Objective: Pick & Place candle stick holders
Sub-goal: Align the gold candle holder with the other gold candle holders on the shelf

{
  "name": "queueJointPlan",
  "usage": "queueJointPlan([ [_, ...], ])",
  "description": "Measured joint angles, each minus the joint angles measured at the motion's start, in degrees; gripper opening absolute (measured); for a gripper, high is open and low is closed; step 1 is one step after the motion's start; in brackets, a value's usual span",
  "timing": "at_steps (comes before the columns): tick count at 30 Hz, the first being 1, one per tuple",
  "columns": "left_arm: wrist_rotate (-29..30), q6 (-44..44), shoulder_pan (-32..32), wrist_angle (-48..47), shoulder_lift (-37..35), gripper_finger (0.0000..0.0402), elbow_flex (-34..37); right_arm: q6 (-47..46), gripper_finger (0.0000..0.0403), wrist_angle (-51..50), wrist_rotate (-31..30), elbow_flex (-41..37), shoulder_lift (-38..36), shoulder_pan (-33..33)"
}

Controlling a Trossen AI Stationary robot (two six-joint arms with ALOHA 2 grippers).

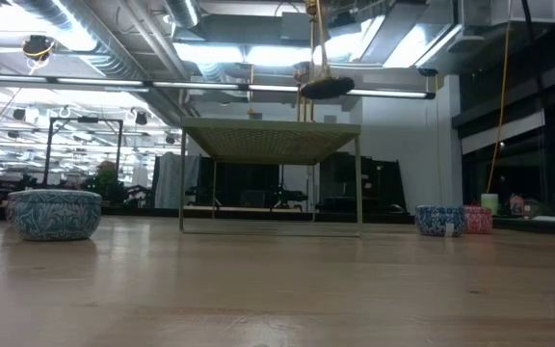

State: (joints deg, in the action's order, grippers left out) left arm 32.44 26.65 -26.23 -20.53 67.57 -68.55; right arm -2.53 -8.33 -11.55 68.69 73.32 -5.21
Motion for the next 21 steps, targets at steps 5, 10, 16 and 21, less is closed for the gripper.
queueJointPlan([
  [5,4.06,1.31,-2.53,-0.14,0.0,0.0178,0.07,-2.72,0.001,10.13,1.03,-8.44,-0.17,1.86],
  [10,7.85,3.04,-4.72,-0.17,0.0,0.0178,0.07,-2.98,0.001,21.31,0.09,-13.77,-0.18,2.39],
  [16,10.34,4.57,-6.0,-0.2,0.0,0.0178,0.07,-2.43,0.001,18.83,-2.01,-13.85,-1.12,3.76],
  [21,10.38,5.84,-6.04,-0.2,0.0,0.0178,0.07,-3.07,0.0009,15.79,-2.41,-13.84,-2.59,4.84],
])
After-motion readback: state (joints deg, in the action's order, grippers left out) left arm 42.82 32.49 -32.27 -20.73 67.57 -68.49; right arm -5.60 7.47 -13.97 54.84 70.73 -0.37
